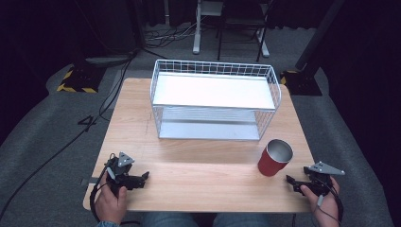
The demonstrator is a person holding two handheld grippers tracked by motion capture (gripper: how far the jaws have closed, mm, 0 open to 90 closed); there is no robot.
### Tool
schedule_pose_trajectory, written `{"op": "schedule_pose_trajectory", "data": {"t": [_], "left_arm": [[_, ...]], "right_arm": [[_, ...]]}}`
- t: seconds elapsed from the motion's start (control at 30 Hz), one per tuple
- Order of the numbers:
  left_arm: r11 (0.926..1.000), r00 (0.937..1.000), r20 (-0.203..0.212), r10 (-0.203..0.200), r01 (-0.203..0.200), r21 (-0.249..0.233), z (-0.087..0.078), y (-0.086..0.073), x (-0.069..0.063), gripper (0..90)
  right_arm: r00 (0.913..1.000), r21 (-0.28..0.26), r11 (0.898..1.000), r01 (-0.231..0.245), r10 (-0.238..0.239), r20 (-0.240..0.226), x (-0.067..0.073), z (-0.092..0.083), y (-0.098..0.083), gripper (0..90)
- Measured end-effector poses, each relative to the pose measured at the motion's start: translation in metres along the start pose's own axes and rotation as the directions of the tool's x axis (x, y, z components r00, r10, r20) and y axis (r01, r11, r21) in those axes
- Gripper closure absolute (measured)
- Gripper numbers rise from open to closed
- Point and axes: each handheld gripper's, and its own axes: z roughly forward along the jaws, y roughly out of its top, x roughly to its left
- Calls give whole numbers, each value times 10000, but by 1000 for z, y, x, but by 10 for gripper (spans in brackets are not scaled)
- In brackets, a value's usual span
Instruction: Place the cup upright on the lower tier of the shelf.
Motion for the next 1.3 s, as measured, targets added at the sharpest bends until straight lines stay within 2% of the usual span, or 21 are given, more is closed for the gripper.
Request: {"op": "schedule_pose_trajectory", "data": {"t": [0.1,0.2,0.37,0.6,0.73,1.0,1.1,1.13,1.17,1.23,1.27,1.3], "left_arm": [[10000,10000,-1,3,-3,1,0,0,0,1],[10000,10000,-8,3,-3,6,0,0,0,1],[10000,10000,-12,2,-2,12,0,0,0,1],[10000,10000,-10,-12,12,0,0,0,0,1],[10000,10000,-7,-18,18,-5,0,0,0,1],[10000,10000,-10,-15,15,-2,0,0,0,1],[10000,10000,-11,-19,19,-5,0,0,0,1],[10000,10000,-14,-21,21,0,0,0,0,1],[10000,10000,-13,-20,20,0,0,0,0,1],[10000,10000,-8,-21,21,-6,0,0,0,1],[10000,10000,-8,-18,18,-3,0,0,0,1],[10000,10000,-9,-16,16,-4,0,0,0,1]], "right_arm": [[10000,-57,10000,-71,72,40,1,-1,-1,163],[9999,-221,9997,78,-81,-137,1,-2,-1,203],[9996,-527,9985,-125,112,-255,4,-6,-1,177],[9984,-946,9953,-189,137,-557,15,-21,0,165],[9959,-1238,9911,-488,388,-819,24,-29,5,161],[9932,-1451,9889,-333,166,-1148,39,-35,11,160],[9909,-1605,9862,-416,201,-1334,44,-33,11,160],[9856,-1818,9818,-550,242,-1673,48,-30,12,160],[9839,-1887,9801,-620,282,-1766,50,-29,12,160],[9829,-2022,9770,-685,313,-1815,51,-28,13,160],[9833,-2267,9700,-871,473,-1755,55,-25,14,160],[9836,-2311,9683,-950,556,-1714,56,-24,14,160]]}}
